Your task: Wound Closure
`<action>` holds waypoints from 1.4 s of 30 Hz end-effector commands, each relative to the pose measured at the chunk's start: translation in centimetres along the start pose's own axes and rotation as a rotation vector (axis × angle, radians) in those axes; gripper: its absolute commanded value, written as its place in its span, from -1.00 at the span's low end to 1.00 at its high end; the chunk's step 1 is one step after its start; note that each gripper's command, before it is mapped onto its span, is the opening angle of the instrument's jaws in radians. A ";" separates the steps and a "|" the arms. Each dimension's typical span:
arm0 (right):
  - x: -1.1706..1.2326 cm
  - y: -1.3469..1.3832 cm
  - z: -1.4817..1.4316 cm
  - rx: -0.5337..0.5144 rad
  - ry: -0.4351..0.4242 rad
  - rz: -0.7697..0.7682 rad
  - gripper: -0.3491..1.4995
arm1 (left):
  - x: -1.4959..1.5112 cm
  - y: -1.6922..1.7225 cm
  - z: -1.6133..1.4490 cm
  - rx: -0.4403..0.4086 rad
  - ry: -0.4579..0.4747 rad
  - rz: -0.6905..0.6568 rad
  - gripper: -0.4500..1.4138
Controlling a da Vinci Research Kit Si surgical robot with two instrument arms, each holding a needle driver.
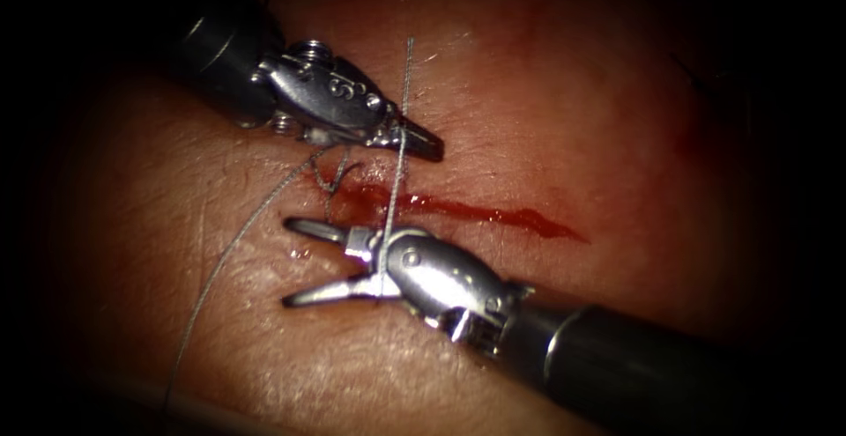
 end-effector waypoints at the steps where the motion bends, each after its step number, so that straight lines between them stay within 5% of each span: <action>1: -0.05 -0.02 0.05 -0.007 0.022 0.004 -0.07 | -0.08 0.02 0.11 -0.008 0.000 0.004 -1.00; 11: 0.14 0.19 -0.27 -0.199 0.211 0.007 -0.13 | -0.38 0.22 0.22 -0.077 0.025 0.026 -0.71; 20: -0.08 0.39 -0.59 -0.461 0.173 -0.022 -0.11 | -0.59 0.67 0.02 -0.025 0.038 0.005 -0.33; 30: -0.08 0.36 -0.53 -0.531 0.158 -0.023 -0.07 | -0.53 1.43 -0.08 0.028 0.048 -0.010 -0.10; 37: -0.07 0.34 -0.48 -0.533 0.158 -0.023 -0.07 | -0.80 1.76 -0.26 0.051 0.042 -0.050 -0.10; 42: -0.02 0.33 -0.45 -0.533 0.159 -0.020 -0.07 | -1.00 1.92 -0.11 0.058 0.040 -0.075 -0.39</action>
